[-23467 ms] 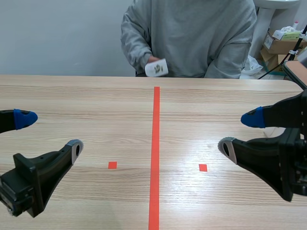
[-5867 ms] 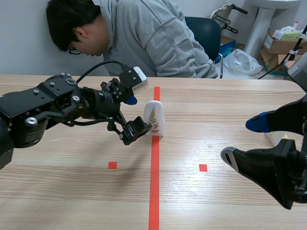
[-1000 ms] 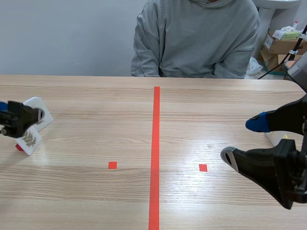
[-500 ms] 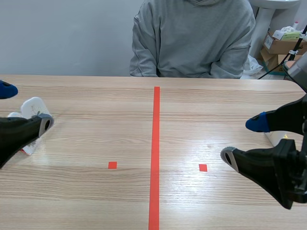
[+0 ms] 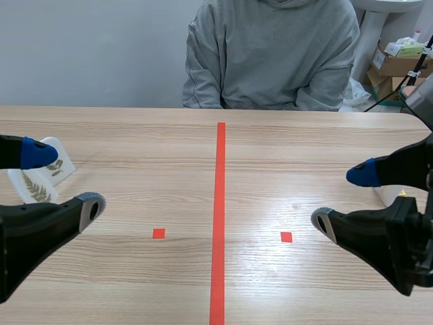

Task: Do the leaf sorting experiment

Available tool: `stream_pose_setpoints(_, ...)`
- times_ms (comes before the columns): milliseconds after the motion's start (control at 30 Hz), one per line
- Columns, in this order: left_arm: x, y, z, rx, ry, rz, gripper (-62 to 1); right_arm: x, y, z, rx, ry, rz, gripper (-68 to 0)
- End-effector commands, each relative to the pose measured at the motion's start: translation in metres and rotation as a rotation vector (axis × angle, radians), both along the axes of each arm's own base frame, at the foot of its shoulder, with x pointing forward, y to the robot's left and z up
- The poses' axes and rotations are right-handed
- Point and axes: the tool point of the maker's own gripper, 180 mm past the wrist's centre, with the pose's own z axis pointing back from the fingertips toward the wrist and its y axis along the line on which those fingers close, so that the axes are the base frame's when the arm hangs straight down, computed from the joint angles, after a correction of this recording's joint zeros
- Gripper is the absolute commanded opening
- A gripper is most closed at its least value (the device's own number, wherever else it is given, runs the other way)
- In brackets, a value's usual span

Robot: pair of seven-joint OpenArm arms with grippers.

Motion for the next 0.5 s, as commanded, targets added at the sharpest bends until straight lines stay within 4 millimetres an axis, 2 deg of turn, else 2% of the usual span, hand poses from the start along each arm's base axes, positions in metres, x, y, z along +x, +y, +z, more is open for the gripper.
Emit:
stream_pose_setpoints(0, -0.002, -0.007, 0.001, -0.043, 0.005, -0.007, -2.8, -0.001, 0.0, 0.002, 0.016, -0.004, 0.001, -15.6)
stream_pose_setpoints(467, -0.011, -0.025, -0.014, -0.026, 0.048, -0.049, -2.8, -0.004, 0.0, 0.0, 0.018, 0.007, 0.0, -15.6)
